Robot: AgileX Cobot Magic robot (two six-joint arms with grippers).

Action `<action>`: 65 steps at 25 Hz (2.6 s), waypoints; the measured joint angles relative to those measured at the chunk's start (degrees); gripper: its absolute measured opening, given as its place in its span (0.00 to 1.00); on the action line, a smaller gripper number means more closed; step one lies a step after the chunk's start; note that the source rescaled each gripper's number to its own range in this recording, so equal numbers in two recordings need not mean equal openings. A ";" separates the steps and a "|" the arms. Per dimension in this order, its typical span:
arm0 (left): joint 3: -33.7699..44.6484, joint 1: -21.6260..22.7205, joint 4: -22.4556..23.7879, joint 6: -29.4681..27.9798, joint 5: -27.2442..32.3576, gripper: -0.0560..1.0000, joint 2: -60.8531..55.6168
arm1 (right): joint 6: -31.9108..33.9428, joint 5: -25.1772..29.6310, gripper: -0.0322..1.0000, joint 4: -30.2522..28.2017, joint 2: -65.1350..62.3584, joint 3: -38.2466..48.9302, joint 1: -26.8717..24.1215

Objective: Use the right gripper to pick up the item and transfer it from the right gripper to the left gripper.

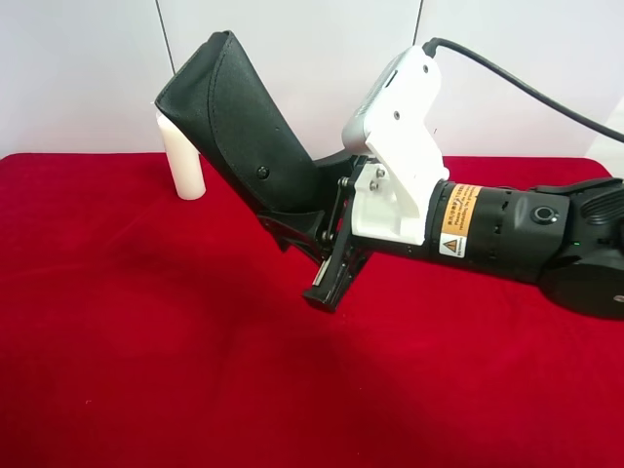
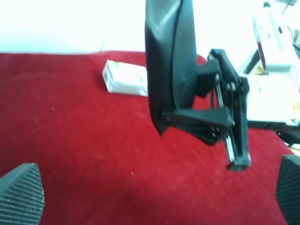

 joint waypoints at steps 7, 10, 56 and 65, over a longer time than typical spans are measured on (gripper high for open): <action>0.00 0.00 0.43 3.91 -5.39 1.00 6.40 | 0.00 0.00 0.09 0.00 0.00 0.00 0.00; 0.00 0.00 0.97 5.41 -7.07 1.00 9.44 | 0.00 0.00 0.09 0.00 0.00 0.00 0.00; -11.35 -38.38 21.69 -3.02 -39.13 1.00 48.97 | 0.00 0.00 0.08 0.00 0.00 0.00 0.00; -11.50 -39.39 21.02 -3.43 -43.05 1.00 49.55 | 0.00 0.00 0.08 0.00 0.00 0.00 0.00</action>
